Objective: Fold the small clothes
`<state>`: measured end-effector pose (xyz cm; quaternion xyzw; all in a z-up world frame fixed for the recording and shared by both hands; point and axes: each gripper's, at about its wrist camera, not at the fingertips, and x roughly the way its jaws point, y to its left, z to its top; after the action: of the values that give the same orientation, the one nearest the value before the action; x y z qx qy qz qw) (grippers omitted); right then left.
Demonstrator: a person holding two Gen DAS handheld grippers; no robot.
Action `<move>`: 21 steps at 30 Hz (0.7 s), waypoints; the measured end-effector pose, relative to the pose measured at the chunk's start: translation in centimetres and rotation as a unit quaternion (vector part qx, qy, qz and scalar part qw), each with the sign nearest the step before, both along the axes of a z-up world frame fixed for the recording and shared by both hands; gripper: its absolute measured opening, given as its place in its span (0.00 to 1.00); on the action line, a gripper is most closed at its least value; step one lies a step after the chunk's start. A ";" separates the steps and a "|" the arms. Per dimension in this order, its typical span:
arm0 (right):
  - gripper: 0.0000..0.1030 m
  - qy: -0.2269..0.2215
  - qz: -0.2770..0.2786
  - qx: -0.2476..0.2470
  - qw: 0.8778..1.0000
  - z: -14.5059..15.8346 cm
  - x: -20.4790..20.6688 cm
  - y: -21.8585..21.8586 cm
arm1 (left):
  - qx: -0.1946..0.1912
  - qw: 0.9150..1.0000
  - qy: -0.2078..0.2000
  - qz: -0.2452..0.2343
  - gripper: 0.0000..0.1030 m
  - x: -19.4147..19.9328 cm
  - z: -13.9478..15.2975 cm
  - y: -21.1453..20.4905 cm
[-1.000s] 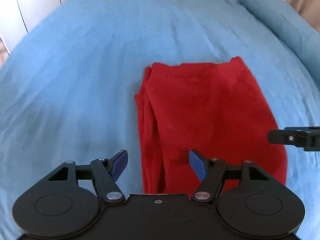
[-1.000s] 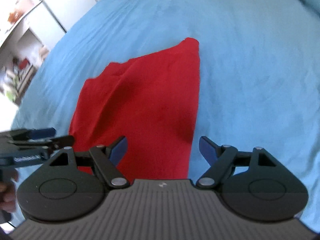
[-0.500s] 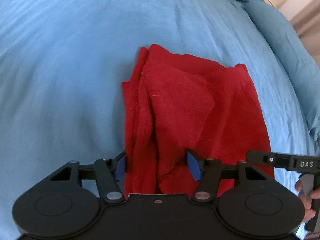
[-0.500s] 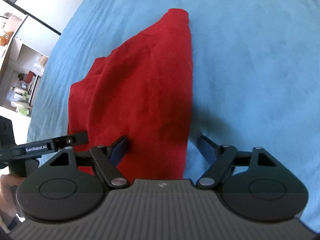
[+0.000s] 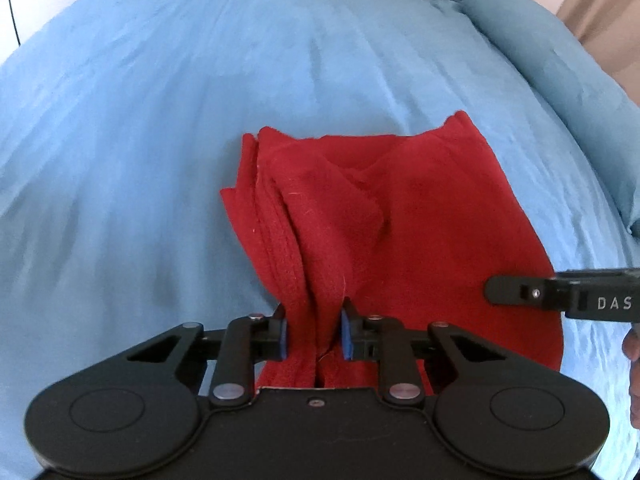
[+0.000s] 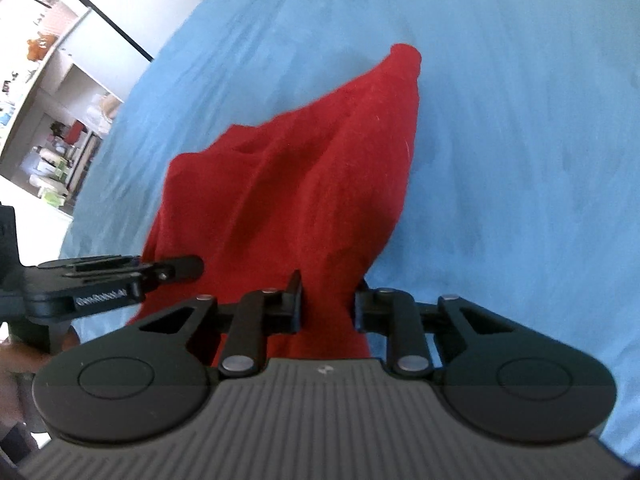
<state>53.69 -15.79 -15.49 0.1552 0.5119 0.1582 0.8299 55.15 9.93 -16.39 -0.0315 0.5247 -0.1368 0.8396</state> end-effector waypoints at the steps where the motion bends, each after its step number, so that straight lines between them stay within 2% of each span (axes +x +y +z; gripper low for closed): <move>1: 0.36 -0.004 0.001 0.000 1.000 0.5 -0.4 -0.1 | 0.001 1.000 -0.004 -0.003 0.25 -0.2 0.3 -0.2; 7: 0.36 -0.027 -0.001 -0.004 1.000 3.9 -3.5 -0.3 | 0.001 0.999 -0.030 -0.019 0.25 -3.9 3.8 -1.6; 14: 0.36 -0.043 -0.010 -0.023 0.999 8.2 -11.1 -2.4 | -0.016 0.999 -0.032 -0.014 0.25 -11.7 6.9 -4.5; 17: 0.36 -0.037 -0.010 -0.028 0.999 8.4 -14.4 -3.9 | -0.012 0.999 -0.032 -0.019 0.25 -15.0 6.6 -6.7; 21: 0.36 -0.027 -0.008 -0.041 0.999 6.9 -18.9 -6.2 | 0.004 1.000 -0.026 -0.011 0.25 -17.9 4.1 -9.1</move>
<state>34.84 -22.02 -8.58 0.1210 0.4942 0.1348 0.8503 37.25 0.82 -12.29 -0.0185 0.5037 -0.1443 0.8516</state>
